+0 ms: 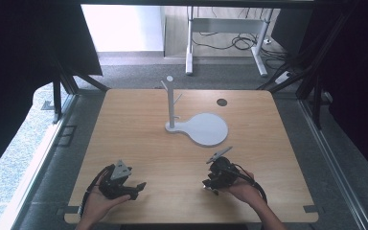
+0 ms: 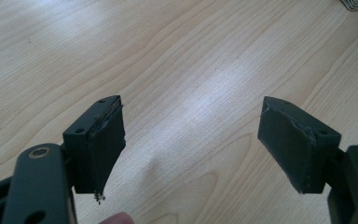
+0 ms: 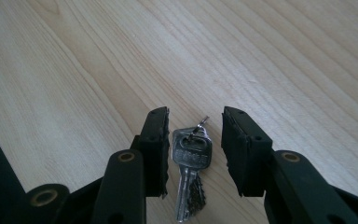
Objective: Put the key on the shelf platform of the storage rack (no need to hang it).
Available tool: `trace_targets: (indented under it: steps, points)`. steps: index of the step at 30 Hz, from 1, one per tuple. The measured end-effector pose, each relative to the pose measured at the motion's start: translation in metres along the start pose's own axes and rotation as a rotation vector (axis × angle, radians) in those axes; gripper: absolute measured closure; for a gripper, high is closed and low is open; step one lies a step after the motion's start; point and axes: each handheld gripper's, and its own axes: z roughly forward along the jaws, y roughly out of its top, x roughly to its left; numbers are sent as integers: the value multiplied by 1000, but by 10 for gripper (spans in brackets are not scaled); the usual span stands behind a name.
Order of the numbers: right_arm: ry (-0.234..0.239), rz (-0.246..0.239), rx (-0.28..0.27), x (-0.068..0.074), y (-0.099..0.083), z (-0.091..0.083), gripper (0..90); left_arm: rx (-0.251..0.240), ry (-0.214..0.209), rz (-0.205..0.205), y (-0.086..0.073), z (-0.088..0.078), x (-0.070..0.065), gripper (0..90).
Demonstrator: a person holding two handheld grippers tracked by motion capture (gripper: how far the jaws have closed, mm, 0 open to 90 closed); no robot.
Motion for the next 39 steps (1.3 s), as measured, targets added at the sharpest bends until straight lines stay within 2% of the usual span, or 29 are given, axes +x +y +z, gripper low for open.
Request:
trace_targets:
  steps: [17,26,39]
  points:
    - [23,17,24,1,2,10,675,7,-5,4,0,2,-2,231]
    - [32,19,35,2,5,14,749,9,-5,2,0,3,-1,231]
    - [21,32,53,-1,8,16,818,12,-5,0,-1,4,-1,231]
